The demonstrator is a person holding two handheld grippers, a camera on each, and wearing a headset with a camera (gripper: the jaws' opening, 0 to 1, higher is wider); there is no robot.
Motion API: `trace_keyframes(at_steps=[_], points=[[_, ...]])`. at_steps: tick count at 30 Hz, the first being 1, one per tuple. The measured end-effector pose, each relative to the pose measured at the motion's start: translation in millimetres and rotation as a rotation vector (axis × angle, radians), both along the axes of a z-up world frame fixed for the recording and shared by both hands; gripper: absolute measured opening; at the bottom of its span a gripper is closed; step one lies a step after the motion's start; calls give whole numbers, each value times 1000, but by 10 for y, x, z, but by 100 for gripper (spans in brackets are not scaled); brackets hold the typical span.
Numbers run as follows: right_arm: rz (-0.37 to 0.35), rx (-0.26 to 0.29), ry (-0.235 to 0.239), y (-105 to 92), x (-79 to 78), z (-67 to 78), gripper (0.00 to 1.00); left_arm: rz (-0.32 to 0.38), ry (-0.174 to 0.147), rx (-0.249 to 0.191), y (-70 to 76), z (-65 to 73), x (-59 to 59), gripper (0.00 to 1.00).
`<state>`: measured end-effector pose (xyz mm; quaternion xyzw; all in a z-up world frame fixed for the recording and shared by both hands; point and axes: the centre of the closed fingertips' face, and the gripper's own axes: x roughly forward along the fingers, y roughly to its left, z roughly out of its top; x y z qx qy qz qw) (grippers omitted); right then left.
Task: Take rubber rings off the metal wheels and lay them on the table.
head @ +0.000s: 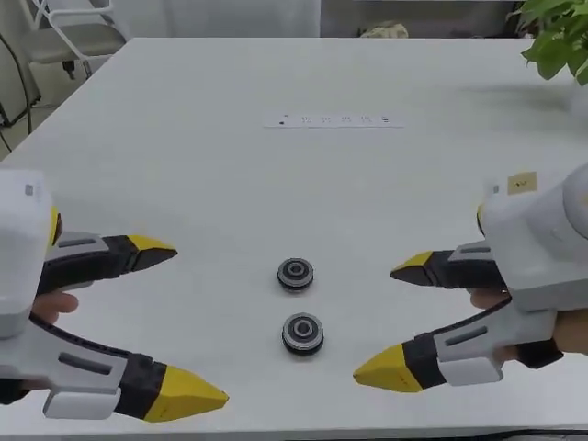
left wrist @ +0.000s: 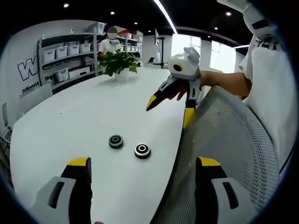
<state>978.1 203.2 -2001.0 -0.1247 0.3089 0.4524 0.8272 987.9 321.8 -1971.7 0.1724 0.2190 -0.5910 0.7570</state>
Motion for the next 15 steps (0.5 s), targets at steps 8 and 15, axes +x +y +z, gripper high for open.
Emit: trace_keyframes(at_steps=[8,15], points=[[5,-3,-76,33,245,287,73,-42,-55,-12,-109,165,110,90],[48,-2,-126,206,400,448,70,-69,-87,-59,-248,306,315,86]])
